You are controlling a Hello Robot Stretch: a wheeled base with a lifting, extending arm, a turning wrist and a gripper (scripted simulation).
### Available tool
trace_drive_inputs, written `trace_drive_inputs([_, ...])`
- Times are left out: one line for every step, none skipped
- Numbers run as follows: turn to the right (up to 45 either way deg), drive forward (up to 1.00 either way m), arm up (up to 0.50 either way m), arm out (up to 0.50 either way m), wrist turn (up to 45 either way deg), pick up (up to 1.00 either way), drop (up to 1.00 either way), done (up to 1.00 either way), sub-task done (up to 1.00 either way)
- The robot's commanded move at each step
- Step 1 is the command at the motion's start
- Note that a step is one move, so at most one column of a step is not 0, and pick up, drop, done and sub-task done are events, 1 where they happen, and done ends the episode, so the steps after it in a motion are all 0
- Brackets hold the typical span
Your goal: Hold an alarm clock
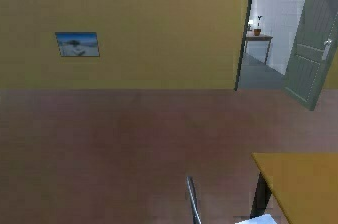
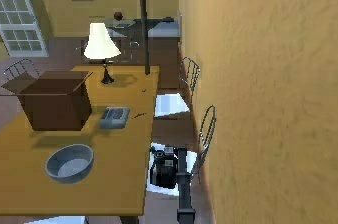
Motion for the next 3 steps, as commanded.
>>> trace_drive_inputs([0.0,0.0,0.0,0.0,18.0,0.0,0.0,0.0,0.0])
trace_drive_inputs([0.0,0.0,-0.3,0.0,0.0,0.0,0.0,0.0,0.0])
trace_drive_inputs([0.0,0.0,0.0,0.0,0.0,1.0,0.0,0.0,0.0])
